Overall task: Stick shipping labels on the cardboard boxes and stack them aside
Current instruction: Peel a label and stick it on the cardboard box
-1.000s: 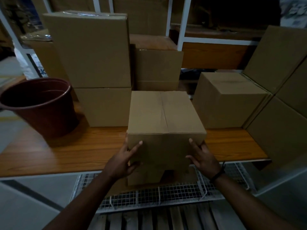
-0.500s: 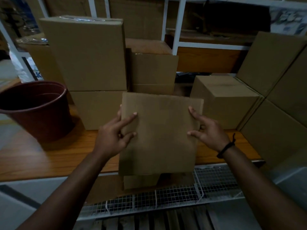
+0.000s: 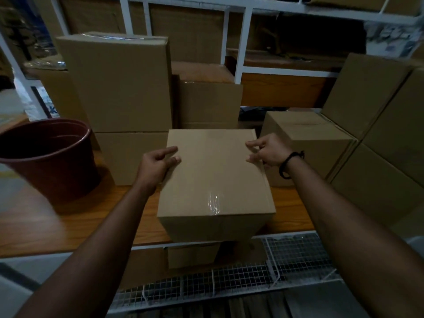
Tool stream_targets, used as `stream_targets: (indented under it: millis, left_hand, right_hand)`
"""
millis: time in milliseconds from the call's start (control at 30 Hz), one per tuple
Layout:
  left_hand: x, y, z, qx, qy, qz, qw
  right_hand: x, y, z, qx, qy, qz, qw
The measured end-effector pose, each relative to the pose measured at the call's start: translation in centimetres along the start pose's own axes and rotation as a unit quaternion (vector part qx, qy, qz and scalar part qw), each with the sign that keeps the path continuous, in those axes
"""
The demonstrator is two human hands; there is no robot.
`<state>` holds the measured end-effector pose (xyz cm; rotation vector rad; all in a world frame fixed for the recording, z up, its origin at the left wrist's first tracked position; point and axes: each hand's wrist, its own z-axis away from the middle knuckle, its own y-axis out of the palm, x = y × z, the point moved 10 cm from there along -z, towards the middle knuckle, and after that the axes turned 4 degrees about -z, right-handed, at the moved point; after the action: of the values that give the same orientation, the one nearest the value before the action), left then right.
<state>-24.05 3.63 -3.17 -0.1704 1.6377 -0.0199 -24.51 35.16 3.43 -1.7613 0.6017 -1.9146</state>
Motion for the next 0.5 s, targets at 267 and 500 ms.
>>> stream_targets:
  millis: [267, 500]
  left_hand:
    - [0.5, 1.1, -0.9, 0.044, -0.06, 0.003, 0.997]
    - [2.0, 1.1, 0.3, 0.063, -0.049, 0.01, 0.997]
  right_hand:
    - [-3.0, 1.2, -3.7, -0.031, -0.009, -0.019, 0.999]
    - [-4.0, 3.5, -1.0, 0.053, -0.041, -0.074, 0.995]
